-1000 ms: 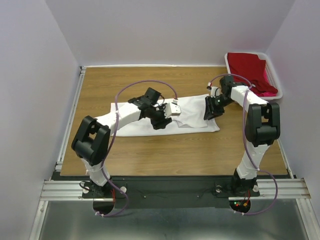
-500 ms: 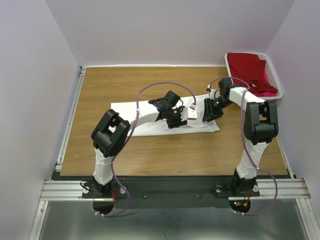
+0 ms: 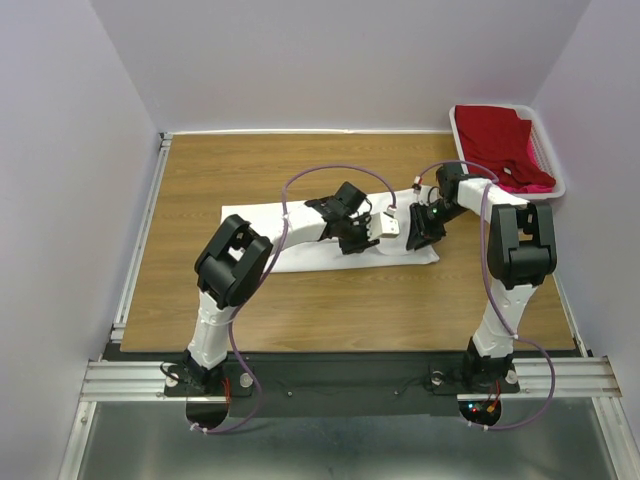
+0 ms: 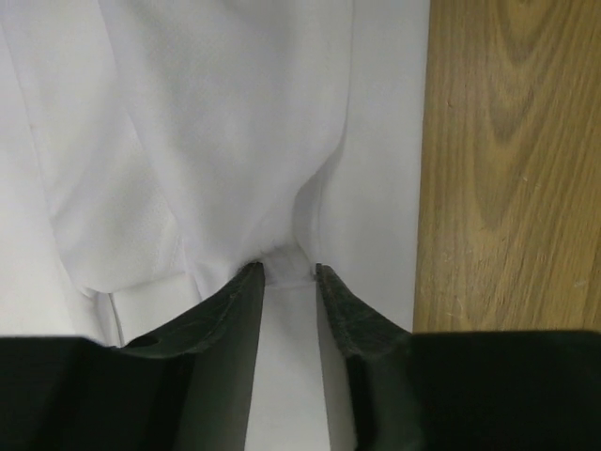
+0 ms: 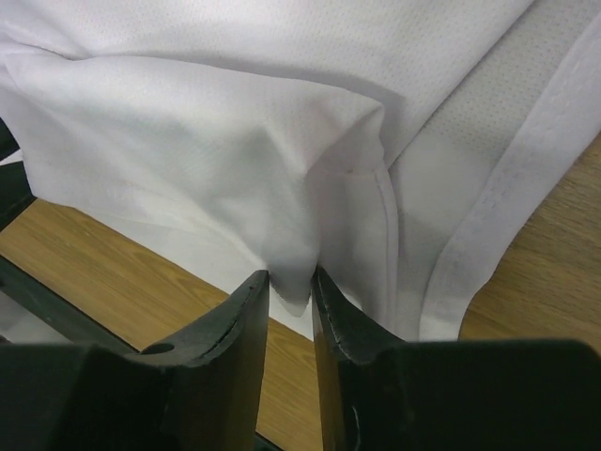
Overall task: Fold and stack the t-shirts
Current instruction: Fold the tshirt
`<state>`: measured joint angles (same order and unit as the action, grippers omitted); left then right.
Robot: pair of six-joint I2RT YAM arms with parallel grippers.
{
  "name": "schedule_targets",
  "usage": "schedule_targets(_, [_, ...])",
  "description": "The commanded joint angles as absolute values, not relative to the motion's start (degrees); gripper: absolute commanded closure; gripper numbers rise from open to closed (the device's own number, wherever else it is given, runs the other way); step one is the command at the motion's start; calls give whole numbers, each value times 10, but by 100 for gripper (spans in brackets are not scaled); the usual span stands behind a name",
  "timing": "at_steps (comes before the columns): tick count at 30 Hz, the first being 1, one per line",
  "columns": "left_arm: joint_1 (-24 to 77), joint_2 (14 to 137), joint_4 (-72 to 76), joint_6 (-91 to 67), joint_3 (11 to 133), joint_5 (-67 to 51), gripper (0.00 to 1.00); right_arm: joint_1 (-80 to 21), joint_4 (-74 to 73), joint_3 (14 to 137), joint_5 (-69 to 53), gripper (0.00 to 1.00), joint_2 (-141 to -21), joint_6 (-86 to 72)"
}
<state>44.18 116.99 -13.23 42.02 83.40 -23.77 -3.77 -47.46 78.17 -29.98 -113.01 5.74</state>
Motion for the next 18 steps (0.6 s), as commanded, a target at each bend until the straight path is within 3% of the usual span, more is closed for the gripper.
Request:
schedule_targets(1, [445, 1174, -124, 406, 862, -251, 70, -37, -466, 788, -316, 73, -1123, 57])
schedule_targets(8, [441, 1155, -134, 406, 852, -236, 100, -37, -467, 804, -340, 96, -1111, 44])
schedule_targets(18, [388, 1135, -166, 385, 871, -292, 100, -37, -469, 869, -381, 99, -1130, 10])
